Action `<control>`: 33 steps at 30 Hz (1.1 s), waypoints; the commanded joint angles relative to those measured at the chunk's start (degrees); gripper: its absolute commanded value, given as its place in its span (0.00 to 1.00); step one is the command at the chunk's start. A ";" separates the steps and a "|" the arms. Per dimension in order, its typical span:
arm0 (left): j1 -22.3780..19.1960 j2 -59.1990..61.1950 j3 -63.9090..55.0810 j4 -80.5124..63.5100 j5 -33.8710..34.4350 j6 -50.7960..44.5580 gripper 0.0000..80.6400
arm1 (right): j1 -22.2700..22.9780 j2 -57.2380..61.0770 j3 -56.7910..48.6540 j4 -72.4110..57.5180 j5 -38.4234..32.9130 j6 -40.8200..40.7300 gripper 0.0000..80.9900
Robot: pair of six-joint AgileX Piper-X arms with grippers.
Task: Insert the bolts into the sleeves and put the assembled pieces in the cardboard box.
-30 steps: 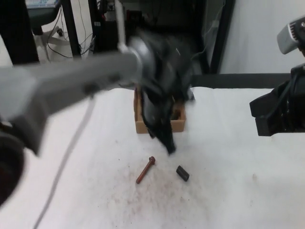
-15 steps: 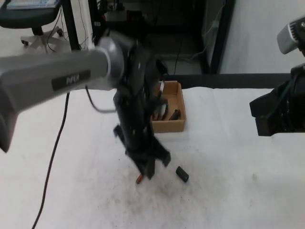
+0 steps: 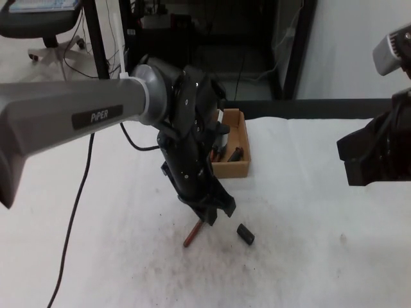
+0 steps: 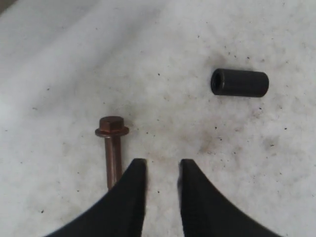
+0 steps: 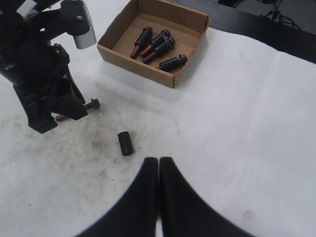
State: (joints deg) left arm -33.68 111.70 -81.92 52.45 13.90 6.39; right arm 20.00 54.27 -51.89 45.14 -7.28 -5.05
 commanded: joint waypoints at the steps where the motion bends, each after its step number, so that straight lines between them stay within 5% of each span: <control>1: -0.11 -0.38 -0.34 -1.22 -4.08 1.01 0.29 | -0.18 -0.54 -0.32 0.14 0.05 -0.05 0.01; 13: -0.11 2.76 -0.47 -0.72 -9.10 0.61 0.29 | -0.18 -0.54 -0.32 0.12 0.05 0.57 0.01; 33: -2.47 5.03 -0.38 -1.97 -6.51 -3.03 0.29 | -0.18 -0.54 -0.32 0.12 0.05 1.59 0.01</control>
State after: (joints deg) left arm -35.03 115.97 -82.09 51.02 6.55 3.82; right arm 20.00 54.27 -51.89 45.45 -7.28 -3.71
